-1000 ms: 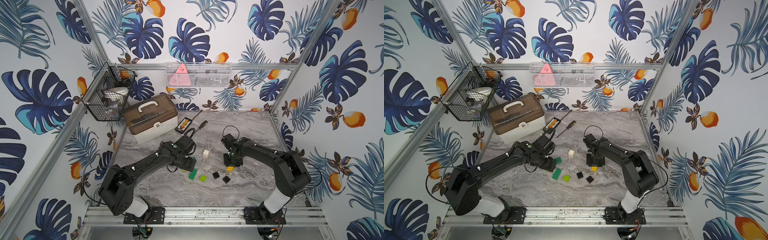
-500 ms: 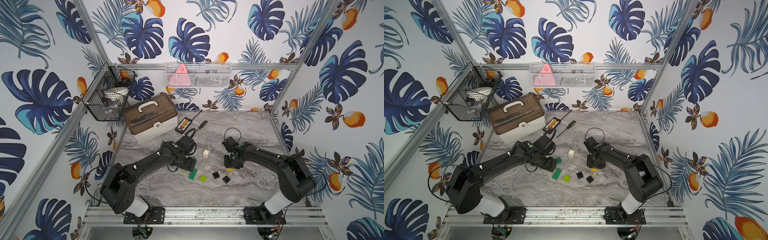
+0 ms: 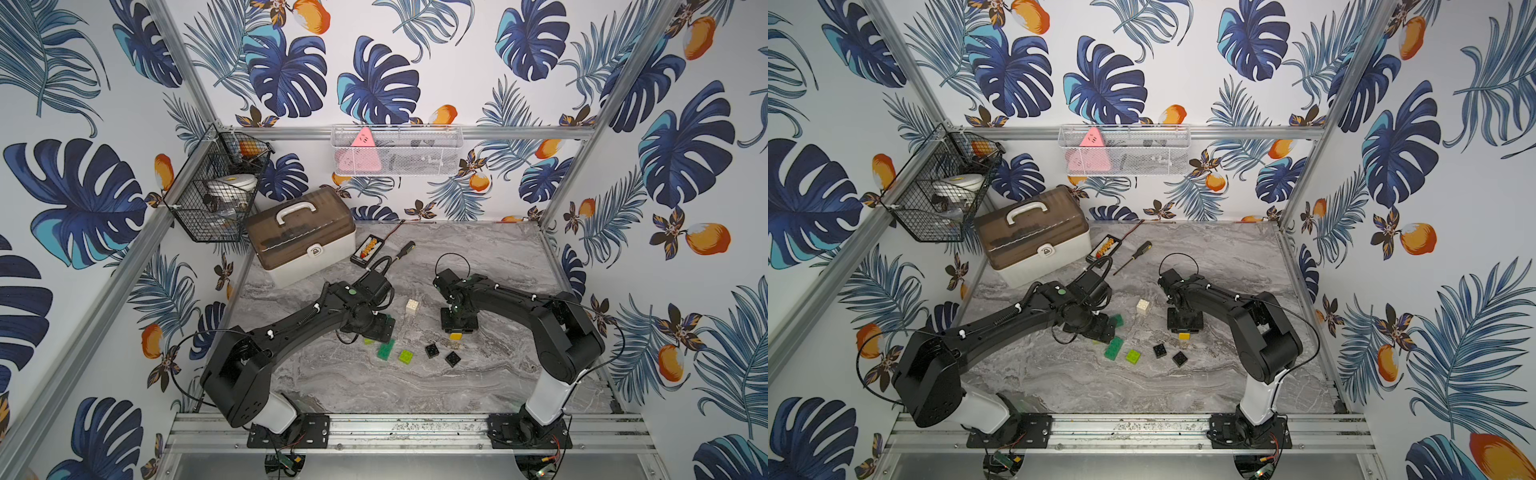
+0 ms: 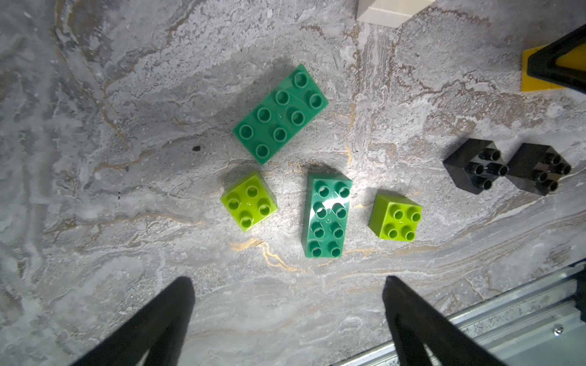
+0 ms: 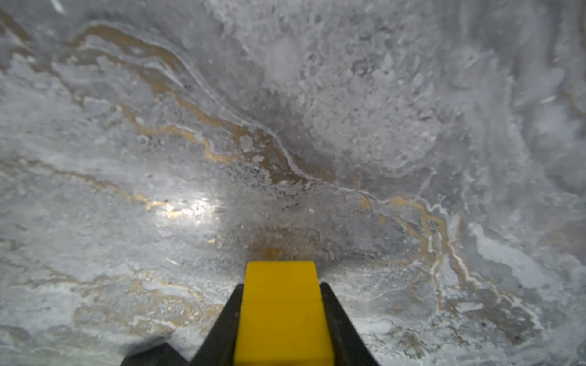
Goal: Assemble a giraffe with lego
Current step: Assemble the lego brick with the lego brick.
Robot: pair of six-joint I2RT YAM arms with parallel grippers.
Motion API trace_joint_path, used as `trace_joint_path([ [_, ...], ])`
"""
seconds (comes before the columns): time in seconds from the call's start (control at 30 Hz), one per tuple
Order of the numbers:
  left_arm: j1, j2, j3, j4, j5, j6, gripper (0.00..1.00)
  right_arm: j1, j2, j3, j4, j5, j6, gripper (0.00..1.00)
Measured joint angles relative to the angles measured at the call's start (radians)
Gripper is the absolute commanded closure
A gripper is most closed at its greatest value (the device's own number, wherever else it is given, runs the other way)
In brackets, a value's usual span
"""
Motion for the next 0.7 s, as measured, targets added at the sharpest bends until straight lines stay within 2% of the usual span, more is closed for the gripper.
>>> trace_joint_path([
  [0.37,0.0,-0.001,-0.001,-0.008,0.0,-0.003,0.02,0.024,0.077,0.09,-0.012,-0.033,0.008,0.67],
  [0.7,0.0,0.0,0.0,-0.015,-0.004,-0.006,0.01,0.029,0.11,0.133,0.025,-0.073,0.011,0.34],
])
